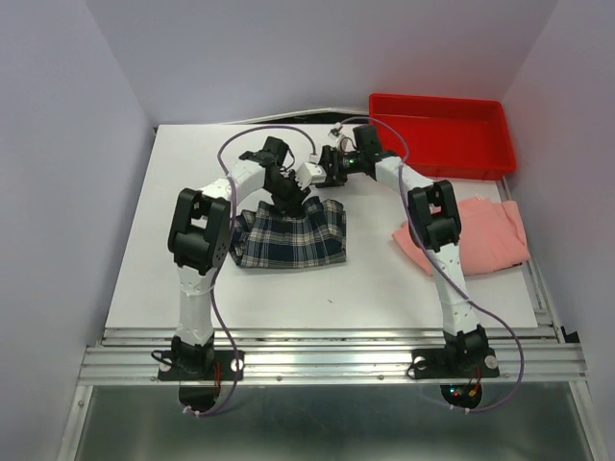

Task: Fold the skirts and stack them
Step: Fold the skirt, then neatly place the folded skirt to the corner

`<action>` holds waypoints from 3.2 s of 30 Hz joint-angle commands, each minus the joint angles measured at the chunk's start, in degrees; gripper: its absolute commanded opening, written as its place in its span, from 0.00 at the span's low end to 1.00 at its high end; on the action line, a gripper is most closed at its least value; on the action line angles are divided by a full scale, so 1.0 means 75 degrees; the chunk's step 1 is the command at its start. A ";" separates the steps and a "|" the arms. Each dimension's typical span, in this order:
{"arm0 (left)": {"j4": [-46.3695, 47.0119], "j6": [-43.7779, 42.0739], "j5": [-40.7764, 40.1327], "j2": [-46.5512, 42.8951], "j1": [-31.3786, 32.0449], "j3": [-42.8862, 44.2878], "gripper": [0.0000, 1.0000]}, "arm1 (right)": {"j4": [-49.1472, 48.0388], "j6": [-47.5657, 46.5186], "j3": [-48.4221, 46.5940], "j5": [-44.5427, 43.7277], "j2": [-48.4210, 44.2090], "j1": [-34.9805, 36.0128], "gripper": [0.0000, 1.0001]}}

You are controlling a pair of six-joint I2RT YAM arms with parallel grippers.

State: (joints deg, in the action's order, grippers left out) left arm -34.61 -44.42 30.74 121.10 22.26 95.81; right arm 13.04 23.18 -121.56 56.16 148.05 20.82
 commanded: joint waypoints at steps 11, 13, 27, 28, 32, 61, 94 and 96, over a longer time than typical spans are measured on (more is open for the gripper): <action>0.0828 0.3223 0.1805 -0.3531 -0.1349 -0.0479 0.59 | 0.0641 0.0364 0.1662 -0.0400 -0.3589 -0.0047 0.67; 0.1597 0.3857 0.2483 -0.4062 -0.1409 -0.1591 0.59 | 0.0209 0.0740 0.2922 0.0079 -0.4325 0.0141 0.65; 0.7241 1.0459 0.3321 -0.2688 -0.2310 -0.6154 0.52 | -0.2360 0.2293 0.5826 0.0224 -0.3009 0.0612 0.60; 0.7112 1.0331 0.3191 -0.2450 -0.2416 -0.6072 0.52 | -0.2290 0.2033 0.5755 0.0107 -0.2843 0.0518 0.60; 0.5742 0.9160 0.3049 -0.1021 -0.2803 -0.5031 0.49 | -0.1216 0.1142 0.5357 -0.0315 -0.2186 0.0178 0.58; 0.2683 0.7352 0.1943 -0.5069 -0.3831 -0.4496 0.98 | 0.0652 0.1292 0.6107 -0.4184 -0.5057 -0.0056 1.00; 0.4638 -0.2924 -0.2002 -0.3340 0.3079 -0.5217 0.79 | -0.0145 0.1703 0.7395 -0.2039 -0.4927 -0.0409 1.00; 0.4626 -0.2784 -0.2106 -0.3140 0.3079 -0.5076 0.79 | -0.0145 0.1597 0.7395 -0.2074 -0.4950 -0.0409 1.00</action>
State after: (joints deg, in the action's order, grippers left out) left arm -0.32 -63.88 14.55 96.64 44.95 54.00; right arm 13.74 36.91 -67.16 40.05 110.61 17.65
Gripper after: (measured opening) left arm 0.793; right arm 0.998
